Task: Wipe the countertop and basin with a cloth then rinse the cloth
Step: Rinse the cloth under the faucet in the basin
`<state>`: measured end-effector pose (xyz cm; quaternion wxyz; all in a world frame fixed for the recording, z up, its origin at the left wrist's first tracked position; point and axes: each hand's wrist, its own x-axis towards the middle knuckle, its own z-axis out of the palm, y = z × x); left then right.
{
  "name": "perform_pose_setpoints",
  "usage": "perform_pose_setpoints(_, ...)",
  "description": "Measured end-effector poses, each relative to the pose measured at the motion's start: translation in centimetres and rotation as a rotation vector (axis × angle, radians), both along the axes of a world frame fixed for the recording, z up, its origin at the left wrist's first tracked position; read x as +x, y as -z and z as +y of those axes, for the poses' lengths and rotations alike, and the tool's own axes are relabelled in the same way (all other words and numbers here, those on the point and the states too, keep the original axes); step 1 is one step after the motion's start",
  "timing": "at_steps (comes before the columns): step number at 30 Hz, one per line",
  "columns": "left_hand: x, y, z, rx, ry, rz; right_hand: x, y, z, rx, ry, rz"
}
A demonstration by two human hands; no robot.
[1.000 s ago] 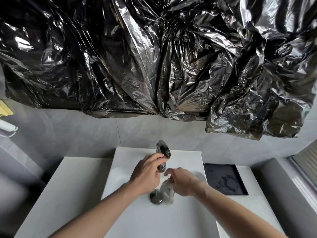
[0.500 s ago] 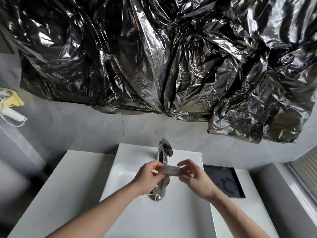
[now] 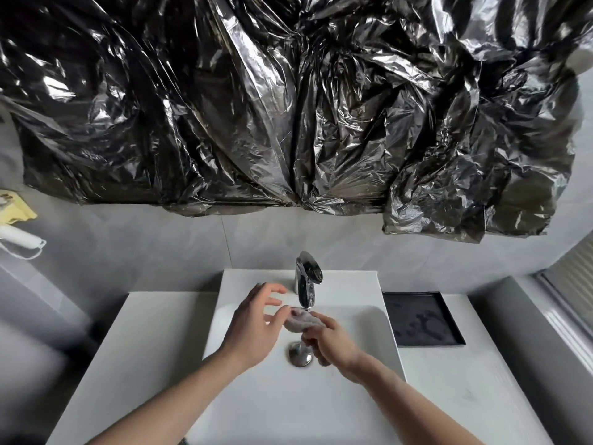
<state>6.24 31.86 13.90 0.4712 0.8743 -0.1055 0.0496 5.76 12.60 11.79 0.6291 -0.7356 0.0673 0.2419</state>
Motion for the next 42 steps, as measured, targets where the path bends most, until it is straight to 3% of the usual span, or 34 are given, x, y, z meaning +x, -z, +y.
perform_pose_setpoints(2, -0.8, 0.4, 1.3, 0.313, 0.275, -0.181, 0.3, -0.8, 0.1, 0.047, -0.069, 0.157)
perform_pose_setpoints(4, -1.3, 1.0, 1.9, 0.646, 0.525, -0.166, 0.8, -1.5, 0.1, 0.101, -0.201, 0.255)
perform_pose_setpoints(6, -1.1, 1.7, 2.2, 0.811, 0.570, -0.115, 1.2, -2.3, 0.2, 0.074, -0.363, 0.275)
perform_pose_setpoints(8, -0.1, 2.3, 1.8, 0.857, 0.526, -0.097, 1.6, -3.0, 0.5, -0.008, -0.487, 0.269)
perform_pose_setpoints(11, 1.5, 2.6, 0.4, 0.899, 0.436, -0.143, 2.0, -3.4, 1.3, -0.272, -0.569, 0.206)
perform_pose_setpoints(16, 3.4, 0.6, -2.4, 1.193, 0.393, 0.032, 1.6, -2.2, 1.9, -0.943, -0.626, -0.190)
perform_pose_setpoints(18, 3.4, 0.2, -3.1, 1.186, 0.406, 0.157, 1.2, -1.8, 1.8, -1.056, -0.612, -0.334)
perform_pose_setpoints(23, 3.9, 1.1, -3.7, 0.947, 0.495, 0.758, 0.7, -0.3, 1.0, -1.205, -0.703, -0.518)
perform_pose_setpoints(27, 3.5, 1.2, -4.0, 0.778, 0.441, 0.842, 0.4, 0.5, 0.4, -1.111, -0.594, -0.565)
perform_pose_setpoints(31, 2.8, 1.2, -4.1, 0.546, 0.360, 0.679, -0.5, 1.0, -0.4, -0.860, -0.363, -0.491)
perform_pose_setpoints(34, 1.5, 0.3, -3.1, 0.365, 0.274, 0.553, -0.9, 0.7, -1.6, -0.808, -0.369, -0.457)
perform_pose_setpoints(36, 0.2, 0.3, -2.2, 0.404, 0.281, 0.322, -1.0, -0.1, -2.5, -0.716, -0.338, -0.376)
perform_pose_setpoints(40, -1.9, 1.6, -0.5, 0.629, 0.439, -0.408, -1.2, -2.5, -3.3, -0.334, -0.257, 0.009)
perform_pose_setpoints(42, -2.1, 2.8, -0.2, 0.726, 0.508, -0.536, -1.2, -3.7, -3.5, -0.175, -0.329, 0.191)
